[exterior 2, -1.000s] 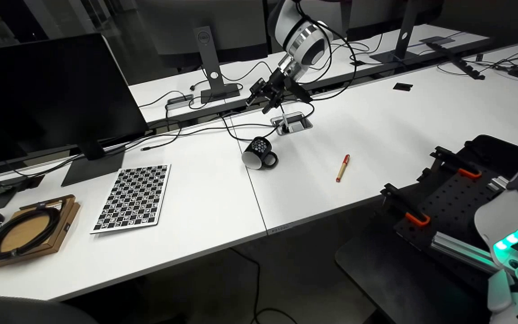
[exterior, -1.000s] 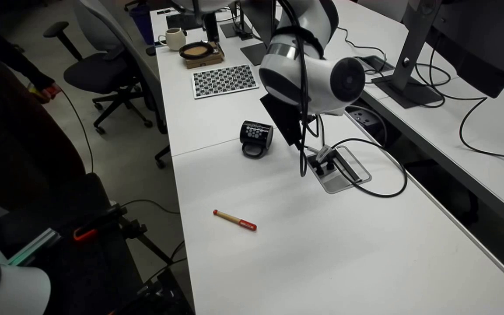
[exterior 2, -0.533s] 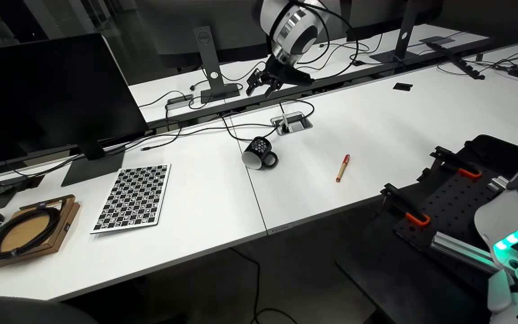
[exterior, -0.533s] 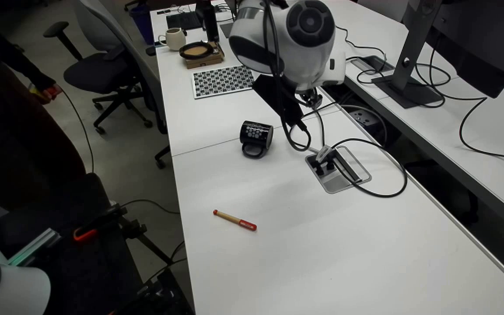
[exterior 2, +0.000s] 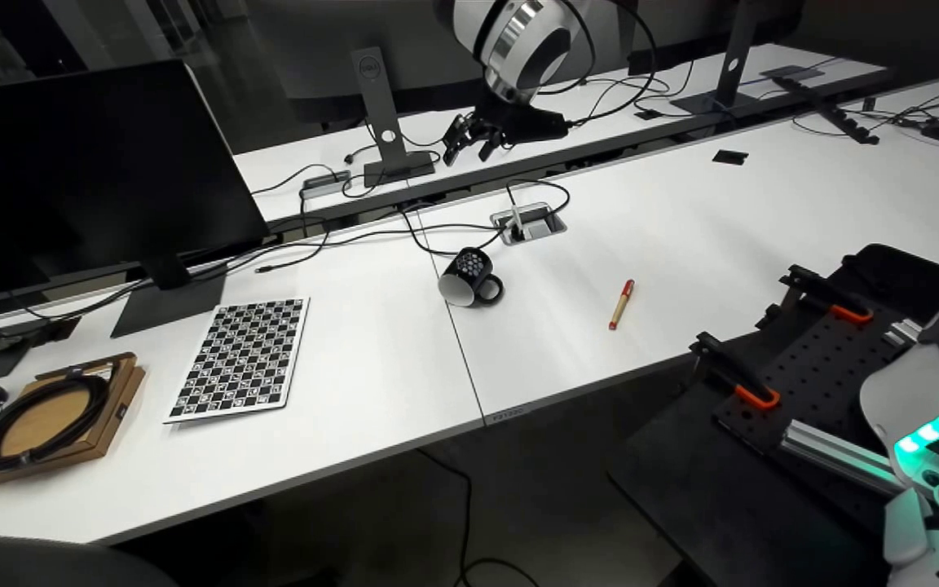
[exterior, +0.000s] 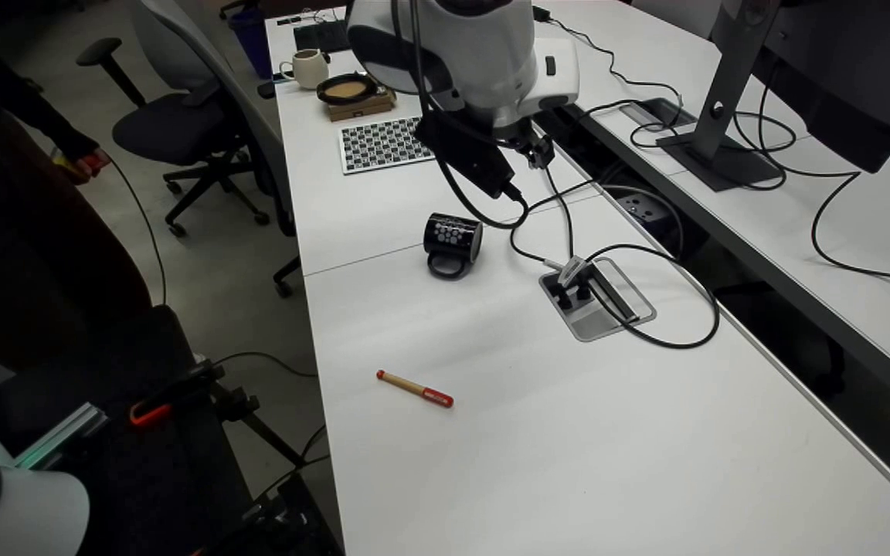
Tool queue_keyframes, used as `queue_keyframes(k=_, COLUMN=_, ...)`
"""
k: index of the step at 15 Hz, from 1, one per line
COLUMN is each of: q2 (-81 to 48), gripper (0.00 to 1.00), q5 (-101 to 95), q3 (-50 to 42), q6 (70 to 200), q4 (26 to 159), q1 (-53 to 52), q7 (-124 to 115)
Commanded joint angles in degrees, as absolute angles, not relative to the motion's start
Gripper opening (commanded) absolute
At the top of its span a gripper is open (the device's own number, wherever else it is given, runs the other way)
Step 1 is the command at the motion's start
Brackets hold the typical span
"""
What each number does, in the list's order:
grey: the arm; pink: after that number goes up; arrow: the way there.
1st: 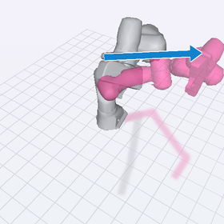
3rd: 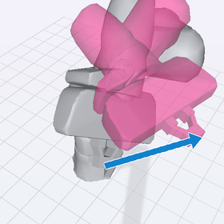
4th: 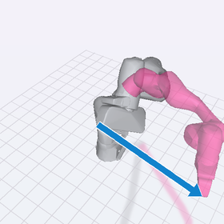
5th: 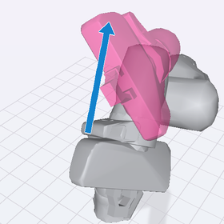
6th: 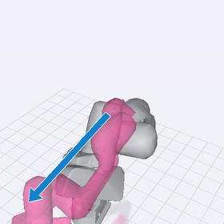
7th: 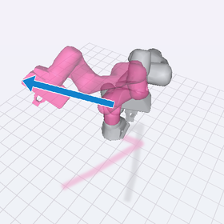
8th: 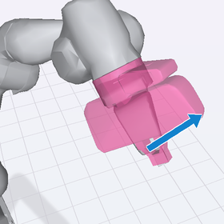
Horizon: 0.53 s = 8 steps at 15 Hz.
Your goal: Make the mug cup lay
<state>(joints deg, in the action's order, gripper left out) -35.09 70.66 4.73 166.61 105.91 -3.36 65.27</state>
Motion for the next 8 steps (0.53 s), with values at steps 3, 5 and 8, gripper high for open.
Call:
queue_keyframes(k=3, q2=-28.9, gripper=1.0, q5=71.9, q3=5.3, q6=173.5, q4=112.9, q1=-5.0, q7=67.1)
queue_keyframes(k=5, q2=-27.8, gripper=1.0, q5=74.0, q3=7.2, q6=168.4, q4=113.4, q1=-3.2, q7=66.5)
queue_keyframes(k=8, q2=-29.8, gripper=1.0, q5=74.9, q3=7.6, q6=166.2, q4=111.1, q1=-3.3, q7=65.6)
